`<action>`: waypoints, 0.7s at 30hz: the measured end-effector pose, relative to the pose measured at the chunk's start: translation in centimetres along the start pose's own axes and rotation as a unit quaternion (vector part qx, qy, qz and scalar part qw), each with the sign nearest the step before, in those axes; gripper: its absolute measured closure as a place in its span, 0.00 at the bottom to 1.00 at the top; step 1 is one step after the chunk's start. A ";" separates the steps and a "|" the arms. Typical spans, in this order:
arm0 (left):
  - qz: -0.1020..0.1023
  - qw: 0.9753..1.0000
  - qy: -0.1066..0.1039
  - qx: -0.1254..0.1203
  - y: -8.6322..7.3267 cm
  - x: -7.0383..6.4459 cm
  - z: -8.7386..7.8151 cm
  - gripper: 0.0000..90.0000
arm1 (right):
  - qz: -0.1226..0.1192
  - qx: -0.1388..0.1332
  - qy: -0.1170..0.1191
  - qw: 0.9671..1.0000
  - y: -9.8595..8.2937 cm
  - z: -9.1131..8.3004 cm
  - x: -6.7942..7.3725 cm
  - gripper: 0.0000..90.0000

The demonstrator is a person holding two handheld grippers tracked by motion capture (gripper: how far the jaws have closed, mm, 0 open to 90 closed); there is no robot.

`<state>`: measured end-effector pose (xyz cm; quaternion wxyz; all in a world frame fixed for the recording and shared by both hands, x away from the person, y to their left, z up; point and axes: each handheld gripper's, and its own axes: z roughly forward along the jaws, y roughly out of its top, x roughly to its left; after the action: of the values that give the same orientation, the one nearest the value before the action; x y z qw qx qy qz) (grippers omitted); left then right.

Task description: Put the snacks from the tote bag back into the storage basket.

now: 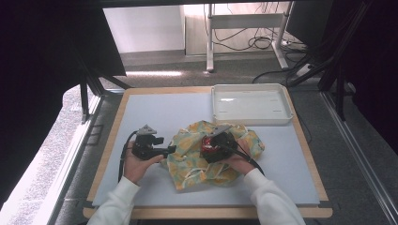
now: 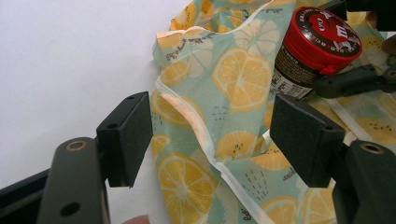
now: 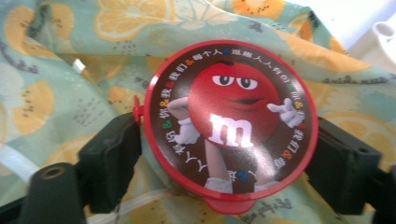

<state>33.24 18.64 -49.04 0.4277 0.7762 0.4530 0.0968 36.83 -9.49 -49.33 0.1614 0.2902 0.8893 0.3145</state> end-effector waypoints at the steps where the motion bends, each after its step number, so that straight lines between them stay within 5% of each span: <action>1: -0.001 1.000 0.000 -0.001 0.0 0.0 0.0 0.33 | -0.001 -0.001 -0.001 1.000 0.0 0.0 0.0 0.25; 21: -0.003 1.000 -0.001 0.002 0.0 0.1 0.0 0.33 | -0.006 -0.028 0.003 1.000 0.5 -1.9 -0.1 0.27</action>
<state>33.32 18.75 -49.12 0.4272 0.7757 0.4549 0.0937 36.19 -10.13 -47.60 0.1686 0.2791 0.8825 0.3388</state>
